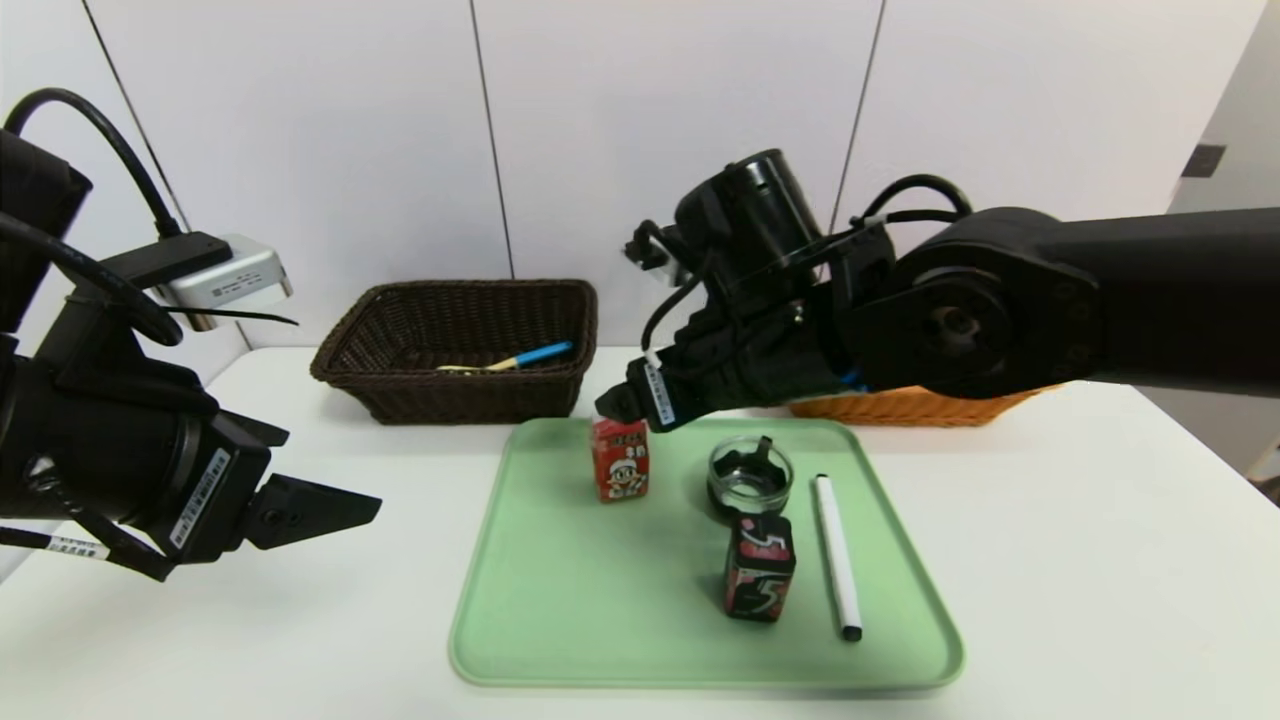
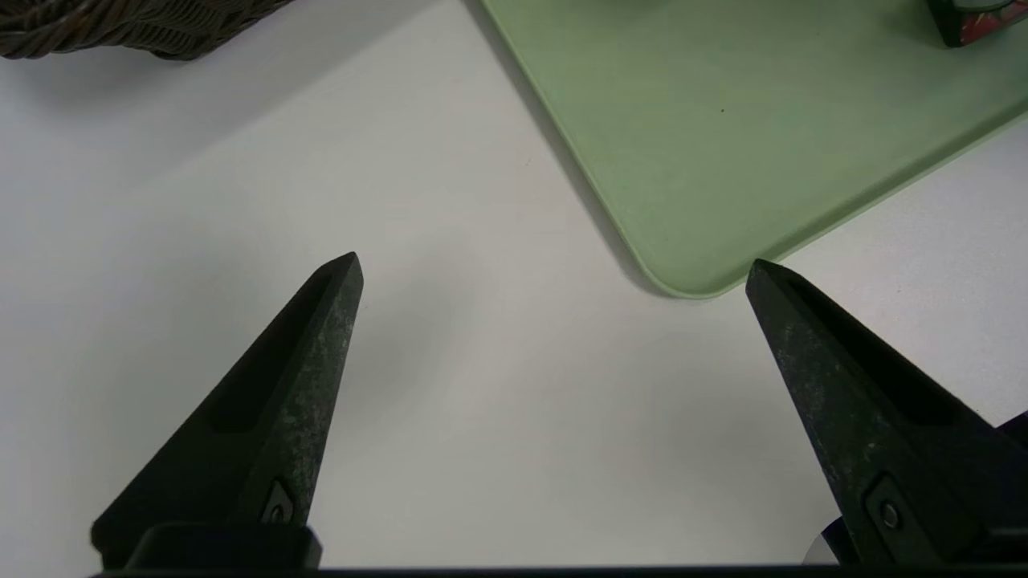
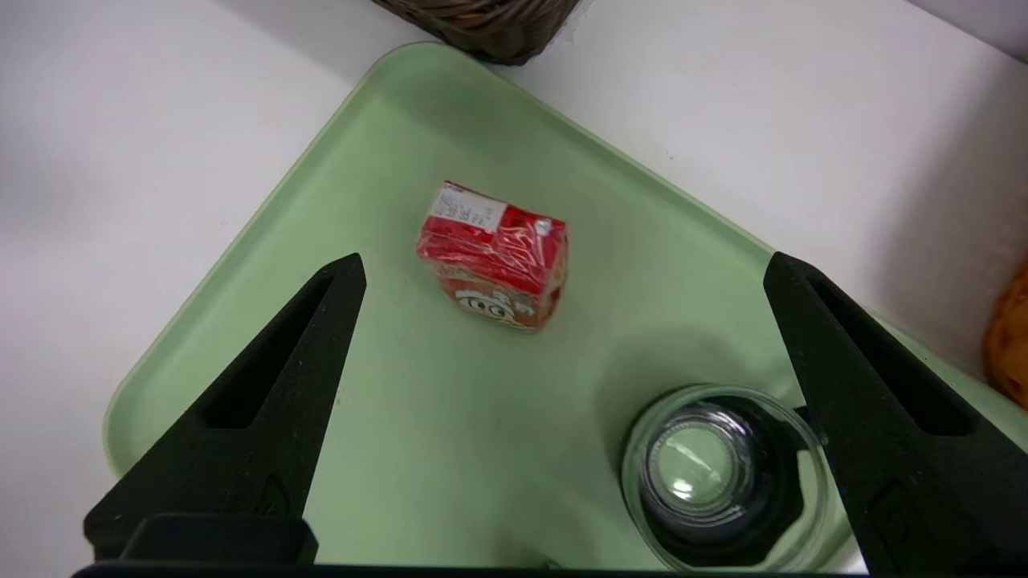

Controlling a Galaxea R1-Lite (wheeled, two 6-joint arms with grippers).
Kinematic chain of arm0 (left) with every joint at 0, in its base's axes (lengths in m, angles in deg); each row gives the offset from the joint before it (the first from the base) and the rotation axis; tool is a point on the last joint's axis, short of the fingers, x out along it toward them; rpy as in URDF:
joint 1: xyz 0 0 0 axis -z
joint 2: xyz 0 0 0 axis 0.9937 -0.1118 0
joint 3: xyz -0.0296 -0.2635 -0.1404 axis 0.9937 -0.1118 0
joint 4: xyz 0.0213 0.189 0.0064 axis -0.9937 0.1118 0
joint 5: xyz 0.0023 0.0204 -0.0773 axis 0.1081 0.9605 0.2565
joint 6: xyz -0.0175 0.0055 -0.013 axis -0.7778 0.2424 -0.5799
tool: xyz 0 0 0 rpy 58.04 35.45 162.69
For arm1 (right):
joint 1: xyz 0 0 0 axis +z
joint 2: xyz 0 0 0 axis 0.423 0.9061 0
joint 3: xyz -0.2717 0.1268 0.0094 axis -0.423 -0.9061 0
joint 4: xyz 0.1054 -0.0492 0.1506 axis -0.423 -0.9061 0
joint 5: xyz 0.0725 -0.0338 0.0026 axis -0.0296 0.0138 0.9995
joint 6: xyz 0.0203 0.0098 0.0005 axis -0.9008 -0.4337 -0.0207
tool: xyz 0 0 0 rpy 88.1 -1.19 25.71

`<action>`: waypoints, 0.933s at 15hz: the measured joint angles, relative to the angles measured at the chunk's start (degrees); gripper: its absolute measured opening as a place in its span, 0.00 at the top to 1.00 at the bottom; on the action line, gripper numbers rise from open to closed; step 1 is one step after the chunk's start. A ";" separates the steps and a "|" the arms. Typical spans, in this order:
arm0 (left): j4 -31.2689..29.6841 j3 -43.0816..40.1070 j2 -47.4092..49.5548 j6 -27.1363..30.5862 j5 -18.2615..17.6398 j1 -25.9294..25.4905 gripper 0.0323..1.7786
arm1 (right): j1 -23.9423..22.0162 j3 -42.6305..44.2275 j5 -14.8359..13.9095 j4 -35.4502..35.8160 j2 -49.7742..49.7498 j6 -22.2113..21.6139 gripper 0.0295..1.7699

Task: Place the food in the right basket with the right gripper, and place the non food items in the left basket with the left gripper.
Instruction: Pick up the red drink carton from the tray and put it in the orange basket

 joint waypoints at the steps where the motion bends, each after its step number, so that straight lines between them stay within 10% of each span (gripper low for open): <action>1: -0.02 -0.04 0.07 0.02 0.00 0.00 0.05 | 0.61 2.40 -0.93 -1.85 1.72 -1.28 0.03; 14: -0.11 -1.28 -0.13 0.22 0.16 0.00 0.05 | 2.93 10.31 -2.65 -7.53 11.36 -7.06 0.03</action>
